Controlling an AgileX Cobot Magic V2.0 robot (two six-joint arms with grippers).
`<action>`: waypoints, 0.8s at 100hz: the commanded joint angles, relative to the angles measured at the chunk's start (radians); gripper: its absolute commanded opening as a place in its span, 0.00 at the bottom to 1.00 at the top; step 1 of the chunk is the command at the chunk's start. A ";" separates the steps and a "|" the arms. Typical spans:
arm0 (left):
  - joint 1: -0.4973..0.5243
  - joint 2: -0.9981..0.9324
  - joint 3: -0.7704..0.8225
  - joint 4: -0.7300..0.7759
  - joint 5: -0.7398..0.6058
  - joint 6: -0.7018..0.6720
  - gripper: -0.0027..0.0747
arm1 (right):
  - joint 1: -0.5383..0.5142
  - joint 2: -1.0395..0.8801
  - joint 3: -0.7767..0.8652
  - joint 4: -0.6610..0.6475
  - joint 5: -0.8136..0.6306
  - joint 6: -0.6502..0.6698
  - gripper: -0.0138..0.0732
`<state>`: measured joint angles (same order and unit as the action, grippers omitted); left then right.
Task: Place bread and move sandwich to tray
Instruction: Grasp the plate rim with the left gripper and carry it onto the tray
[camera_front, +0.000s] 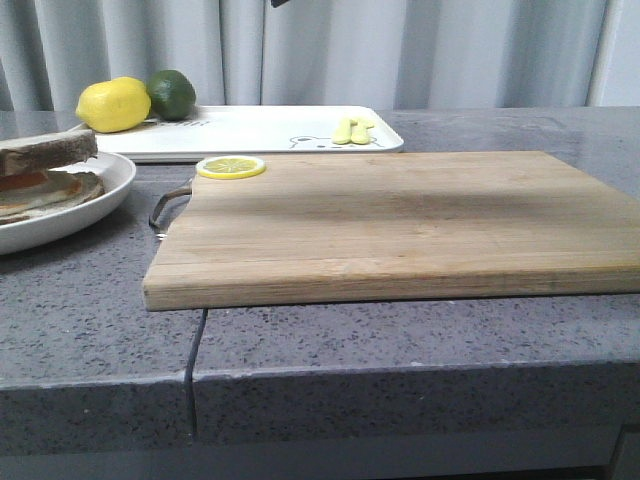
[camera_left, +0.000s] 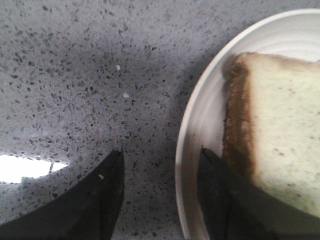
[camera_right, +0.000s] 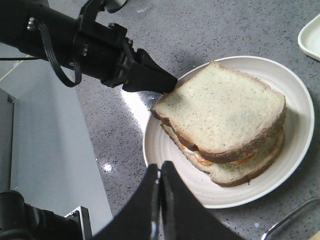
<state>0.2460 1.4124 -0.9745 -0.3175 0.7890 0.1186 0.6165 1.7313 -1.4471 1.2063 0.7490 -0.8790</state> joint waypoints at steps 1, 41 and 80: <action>0.002 -0.003 -0.033 -0.024 -0.042 0.000 0.44 | -0.007 -0.058 -0.030 0.050 0.004 -0.010 0.09; 0.002 0.028 -0.033 -0.044 -0.024 0.000 0.01 | -0.007 -0.058 -0.030 0.050 0.005 -0.010 0.09; 0.002 0.028 -0.098 -0.265 0.005 0.008 0.01 | -0.007 -0.058 -0.030 0.050 0.024 -0.010 0.09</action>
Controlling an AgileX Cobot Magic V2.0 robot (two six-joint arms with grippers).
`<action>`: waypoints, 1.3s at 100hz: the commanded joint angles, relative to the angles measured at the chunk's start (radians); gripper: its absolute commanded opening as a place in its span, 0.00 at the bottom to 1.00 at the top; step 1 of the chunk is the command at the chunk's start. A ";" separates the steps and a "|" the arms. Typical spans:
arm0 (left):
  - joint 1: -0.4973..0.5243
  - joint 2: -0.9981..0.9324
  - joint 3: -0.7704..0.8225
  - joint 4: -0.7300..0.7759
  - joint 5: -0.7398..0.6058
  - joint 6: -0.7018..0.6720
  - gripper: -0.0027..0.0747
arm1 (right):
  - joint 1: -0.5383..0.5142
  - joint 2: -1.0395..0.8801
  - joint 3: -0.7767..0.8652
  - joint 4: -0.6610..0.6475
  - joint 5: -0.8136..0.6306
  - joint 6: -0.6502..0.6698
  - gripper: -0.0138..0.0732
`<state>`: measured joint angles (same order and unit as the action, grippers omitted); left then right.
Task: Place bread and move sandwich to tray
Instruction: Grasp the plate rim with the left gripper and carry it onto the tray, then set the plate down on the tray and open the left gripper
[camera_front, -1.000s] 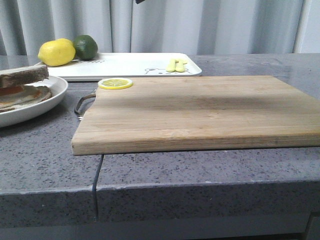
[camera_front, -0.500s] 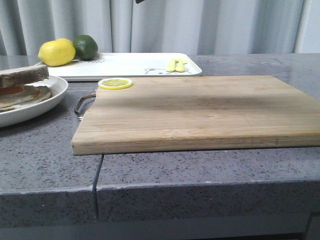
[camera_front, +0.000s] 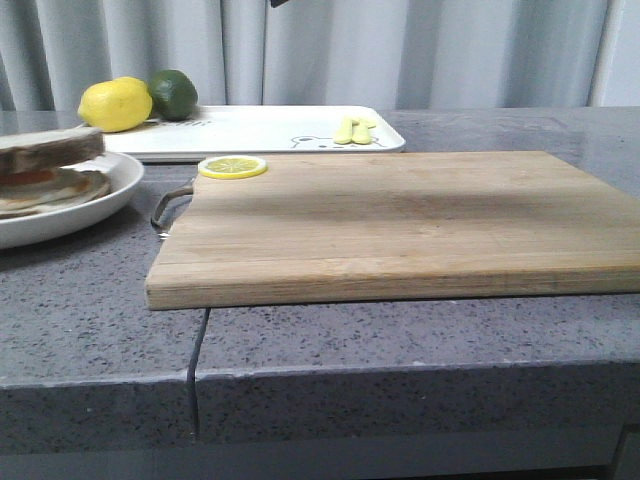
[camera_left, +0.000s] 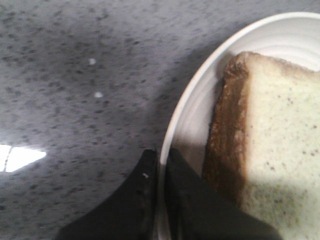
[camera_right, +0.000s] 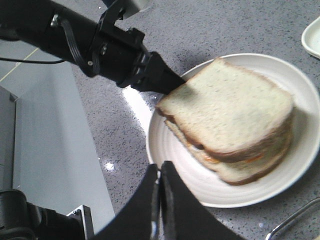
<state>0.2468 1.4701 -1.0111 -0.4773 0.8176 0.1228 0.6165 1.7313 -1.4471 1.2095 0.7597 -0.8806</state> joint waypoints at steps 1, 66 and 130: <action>0.001 -0.029 -0.068 -0.111 -0.021 0.006 0.01 | -0.007 -0.058 -0.030 0.047 0.013 -0.008 0.09; -0.227 0.260 -0.500 -0.401 -0.120 0.067 0.01 | -0.007 -0.384 -0.030 -0.071 -0.039 -0.030 0.09; -0.282 0.591 -0.831 -0.402 -0.143 -0.040 0.01 | -0.007 -0.477 0.037 -0.114 0.021 -0.014 0.09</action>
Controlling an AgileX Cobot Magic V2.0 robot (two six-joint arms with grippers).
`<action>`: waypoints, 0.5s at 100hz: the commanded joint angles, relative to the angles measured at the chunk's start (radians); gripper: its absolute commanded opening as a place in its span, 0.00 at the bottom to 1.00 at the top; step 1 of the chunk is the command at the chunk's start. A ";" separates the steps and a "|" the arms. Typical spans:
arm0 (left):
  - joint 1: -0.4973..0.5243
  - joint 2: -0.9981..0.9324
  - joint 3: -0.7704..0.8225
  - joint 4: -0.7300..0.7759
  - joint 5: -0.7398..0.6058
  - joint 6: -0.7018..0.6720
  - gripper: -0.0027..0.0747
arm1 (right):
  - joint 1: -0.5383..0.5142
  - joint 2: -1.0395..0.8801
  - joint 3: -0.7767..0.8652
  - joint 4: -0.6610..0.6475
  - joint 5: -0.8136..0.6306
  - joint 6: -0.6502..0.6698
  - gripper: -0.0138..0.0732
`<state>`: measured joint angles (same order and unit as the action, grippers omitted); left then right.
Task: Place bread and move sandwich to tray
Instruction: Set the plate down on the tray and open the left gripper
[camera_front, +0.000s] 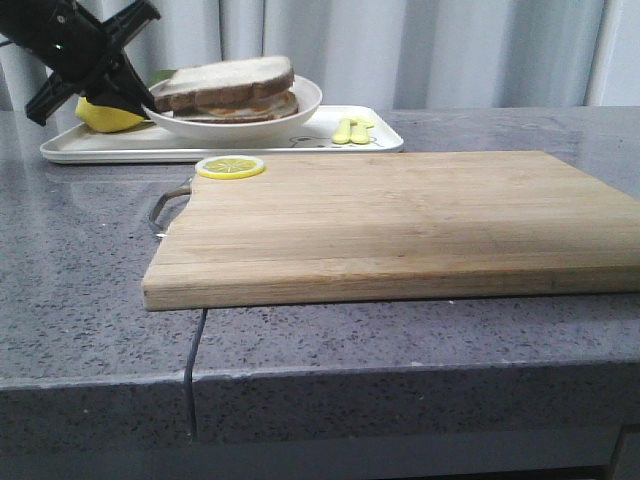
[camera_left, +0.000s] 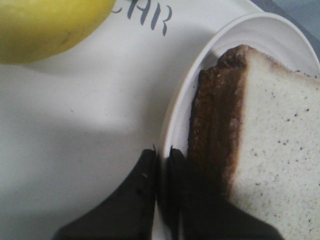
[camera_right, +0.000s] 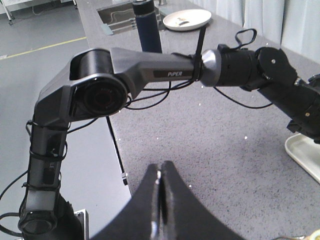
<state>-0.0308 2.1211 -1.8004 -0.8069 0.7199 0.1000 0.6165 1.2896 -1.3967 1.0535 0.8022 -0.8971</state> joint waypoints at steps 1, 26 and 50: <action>-0.004 -0.060 -0.041 -0.073 -0.048 -0.017 0.01 | -0.007 -0.035 -0.012 0.042 -0.022 0.003 0.09; -0.001 -0.056 -0.041 -0.014 -0.090 -0.017 0.01 | -0.007 -0.042 -0.009 0.044 0.000 0.004 0.09; 0.007 -0.052 -0.041 -0.015 -0.081 -0.017 0.14 | -0.007 -0.048 -0.009 0.046 0.001 0.004 0.09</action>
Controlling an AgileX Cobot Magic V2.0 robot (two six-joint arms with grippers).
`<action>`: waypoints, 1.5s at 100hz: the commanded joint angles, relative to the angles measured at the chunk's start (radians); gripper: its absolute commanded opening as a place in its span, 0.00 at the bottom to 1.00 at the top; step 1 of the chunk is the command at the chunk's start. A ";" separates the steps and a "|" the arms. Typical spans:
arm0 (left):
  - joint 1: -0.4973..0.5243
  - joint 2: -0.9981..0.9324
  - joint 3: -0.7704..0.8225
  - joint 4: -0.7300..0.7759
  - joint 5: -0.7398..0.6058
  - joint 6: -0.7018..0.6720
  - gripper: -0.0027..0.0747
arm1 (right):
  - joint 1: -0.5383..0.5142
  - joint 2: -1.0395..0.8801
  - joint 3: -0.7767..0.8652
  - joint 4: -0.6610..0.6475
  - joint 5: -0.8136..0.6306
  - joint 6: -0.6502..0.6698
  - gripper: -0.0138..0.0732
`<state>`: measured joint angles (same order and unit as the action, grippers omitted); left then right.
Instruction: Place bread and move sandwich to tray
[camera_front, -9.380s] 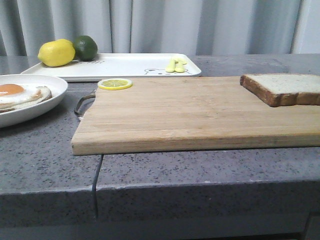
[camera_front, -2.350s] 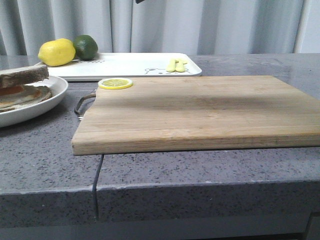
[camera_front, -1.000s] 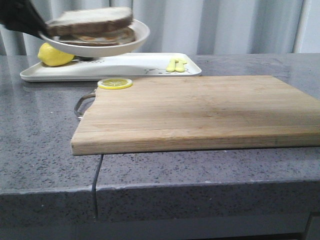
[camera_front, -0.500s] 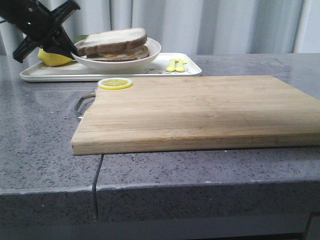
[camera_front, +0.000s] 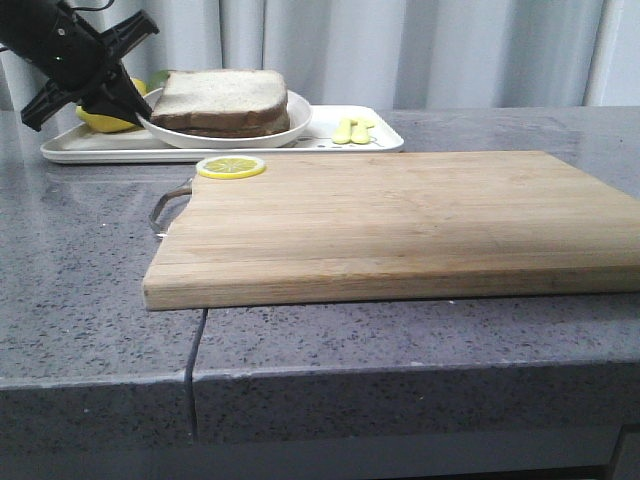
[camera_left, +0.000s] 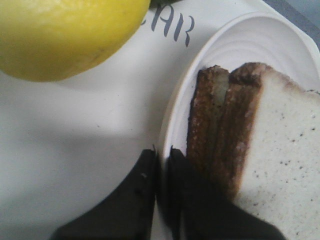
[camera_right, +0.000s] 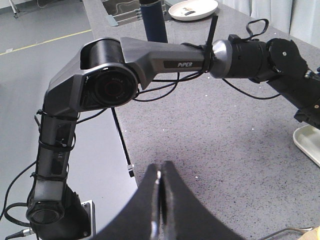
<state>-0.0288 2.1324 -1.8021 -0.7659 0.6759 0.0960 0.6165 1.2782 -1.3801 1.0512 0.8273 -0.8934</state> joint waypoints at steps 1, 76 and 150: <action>0.007 -0.064 -0.040 -0.056 -0.037 -0.013 0.16 | -0.007 -0.036 -0.026 0.048 -0.024 0.000 0.09; 0.005 -0.336 -0.035 0.014 -0.014 0.108 0.01 | -0.007 -0.387 0.425 -0.309 -0.584 -0.007 0.09; -0.012 -1.082 0.779 0.048 -0.259 0.310 0.01 | -0.007 -0.845 0.929 -0.267 -0.751 -0.009 0.09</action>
<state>-0.0334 1.1539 -1.0885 -0.6943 0.5049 0.3814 0.6165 0.4782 -0.4521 0.7543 0.1433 -0.8952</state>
